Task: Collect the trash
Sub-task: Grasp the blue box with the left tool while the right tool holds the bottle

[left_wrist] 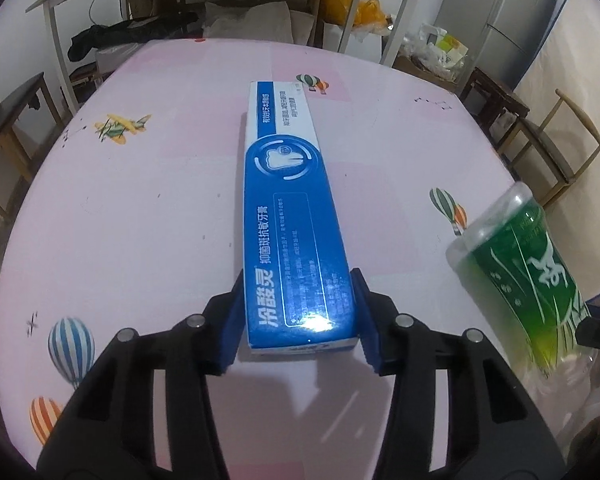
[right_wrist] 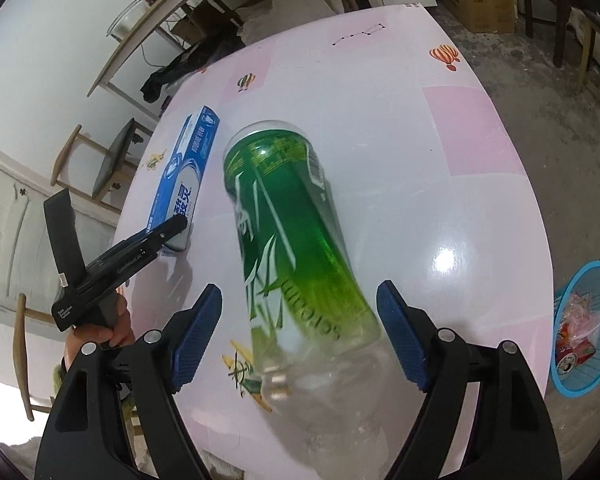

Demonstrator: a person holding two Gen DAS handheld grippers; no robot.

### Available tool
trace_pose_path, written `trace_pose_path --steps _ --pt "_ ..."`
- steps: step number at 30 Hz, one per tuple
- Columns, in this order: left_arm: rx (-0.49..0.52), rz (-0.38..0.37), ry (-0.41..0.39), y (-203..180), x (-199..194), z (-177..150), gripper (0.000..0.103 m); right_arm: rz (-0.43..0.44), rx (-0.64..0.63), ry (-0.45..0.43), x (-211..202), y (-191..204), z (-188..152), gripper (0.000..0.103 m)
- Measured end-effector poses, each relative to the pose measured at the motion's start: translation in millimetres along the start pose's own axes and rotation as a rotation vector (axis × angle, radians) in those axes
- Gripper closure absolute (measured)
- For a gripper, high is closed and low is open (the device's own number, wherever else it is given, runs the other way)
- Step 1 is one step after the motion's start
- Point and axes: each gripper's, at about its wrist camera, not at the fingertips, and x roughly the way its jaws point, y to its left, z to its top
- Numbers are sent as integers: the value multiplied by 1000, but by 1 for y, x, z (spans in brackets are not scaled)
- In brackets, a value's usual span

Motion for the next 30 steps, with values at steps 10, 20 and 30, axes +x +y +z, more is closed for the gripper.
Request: trace_pose_path --steps 10,20,30 --pt "-39 -91 60 9 -54 -75 57 16 -4 4 -9 -4 -9 25" --pt "-35 -161 79 7 -105 -125 36 35 14 16 -14 -8 -11 25" --pt "46 -89 21 -12 -95 -97 34 16 -20 69 8 -3 8 25"
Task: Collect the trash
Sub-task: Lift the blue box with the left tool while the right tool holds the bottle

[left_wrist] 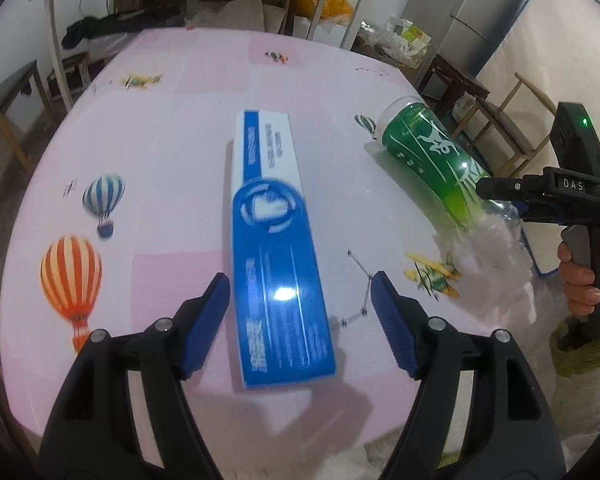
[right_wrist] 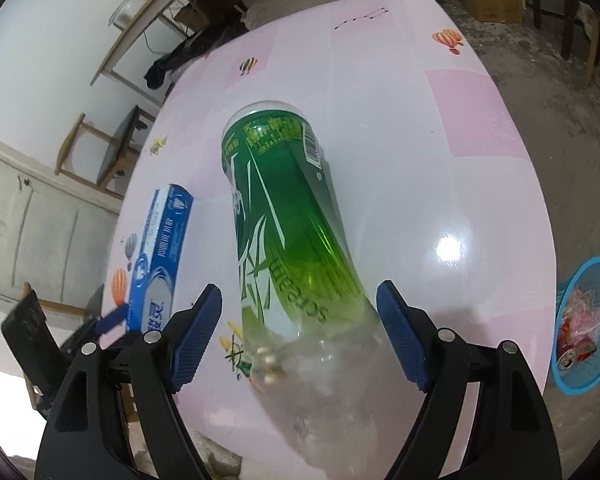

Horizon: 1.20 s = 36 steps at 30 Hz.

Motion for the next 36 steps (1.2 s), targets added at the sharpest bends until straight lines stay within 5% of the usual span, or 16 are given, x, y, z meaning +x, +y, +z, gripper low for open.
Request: trace_pose_path --steps 6,14,19,30,36 --pt "-1 22 -1 2 9 7 34 -11 8 32 13 -1 2 32" --pt "-5 64 26 5 32 20 35 79 173 -13 5 -27 -12 34" --pt "-13 87 30 9 43 24 57 131 251 -31 -1 -40 -24 34" --pt "78 -30 114 -31 28 -9 57 111 302 -48 -14 -40 -46 34" --pt "104 -1 101 -42 29 -14 56 62 246 -19 -18 -40 -51 33"
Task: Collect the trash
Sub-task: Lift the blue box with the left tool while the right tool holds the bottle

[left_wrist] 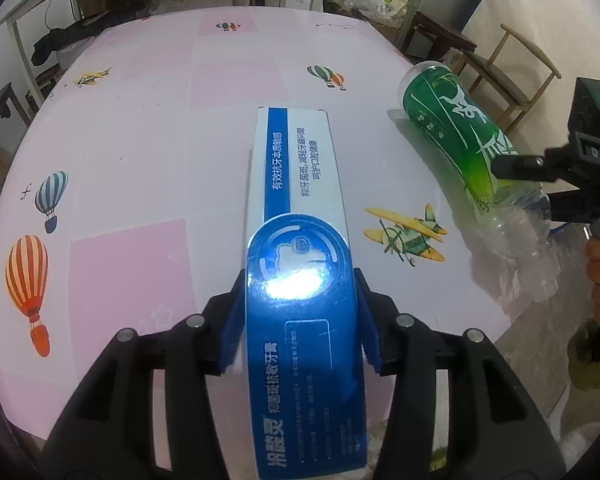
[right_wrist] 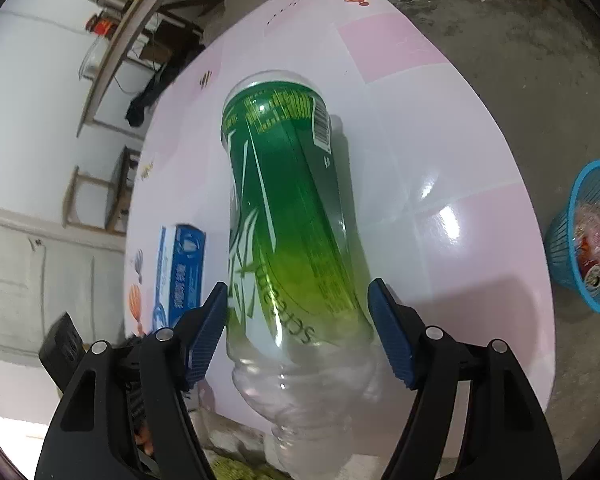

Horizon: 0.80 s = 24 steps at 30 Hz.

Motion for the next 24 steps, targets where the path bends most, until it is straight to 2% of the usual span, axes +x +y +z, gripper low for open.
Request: trace_pose_path --steps 3,12,15,17,24 --pt "-4 11 -7 -1 1 3 56 -25 -43 9 -1 5 0 29" --pt "13 52 -36 -8 7 11 56 -74 -137 30 13 16 -7 29" --pt "15 59 -48 -8 8 12 59 -49 -134 20 13 14 -5 29" --pt "13 61 -51 -9 8 13 59 -32 -125 10 12 11 -4 34" --pt "14 64 -73 -12 4 13 60 54 -60 -19 2 -5 -5 34"
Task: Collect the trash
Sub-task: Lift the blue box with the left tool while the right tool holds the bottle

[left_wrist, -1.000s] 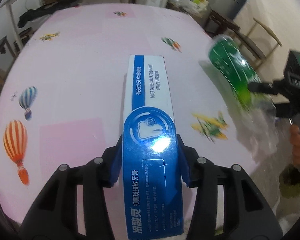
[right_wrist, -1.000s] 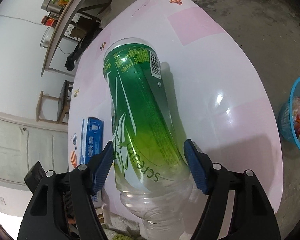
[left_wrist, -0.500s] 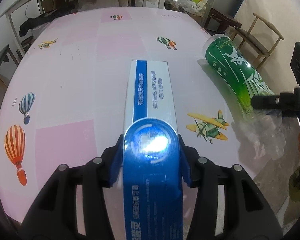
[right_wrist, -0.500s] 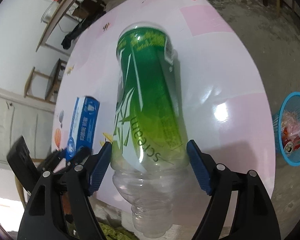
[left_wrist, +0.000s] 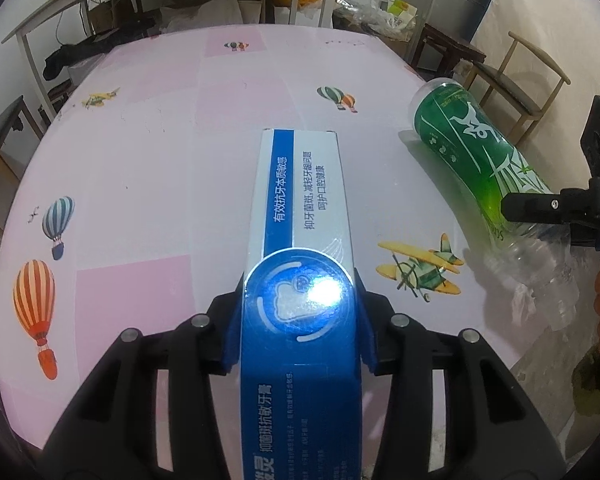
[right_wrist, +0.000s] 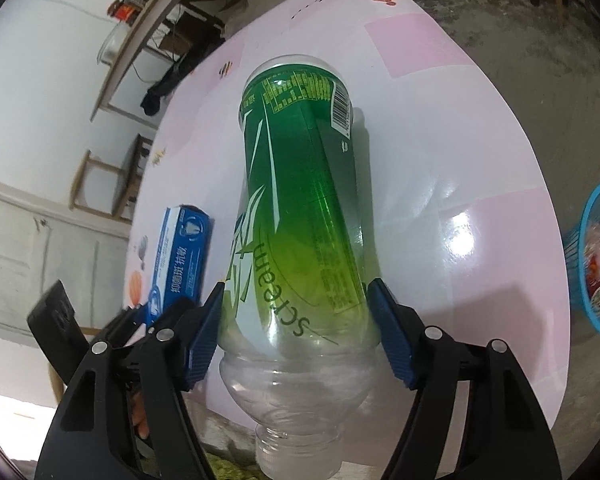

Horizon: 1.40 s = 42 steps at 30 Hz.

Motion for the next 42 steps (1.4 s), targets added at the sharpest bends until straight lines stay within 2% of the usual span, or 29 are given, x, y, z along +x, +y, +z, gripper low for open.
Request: trace_pose_path --steps 14,32,35,40,42 --pt "35 48 -84 -7 -28 0 60 39 47 -59 -21 -6 -7 34" --pt "34 63 -155 -7 -56 2 60 77 40 -127 -48 2 -7 35" --pt "24 6 -166 -10 -66 6 60 100 50 -167 -65 -1 -9 35" --pt "79 -126 -200 -39 -85 25 60 100 87 -330 -130 -23 -25 35" --pt "112 -192 -201 -57 -87 35 60 72 132 -416 -166 -45 -43 35"
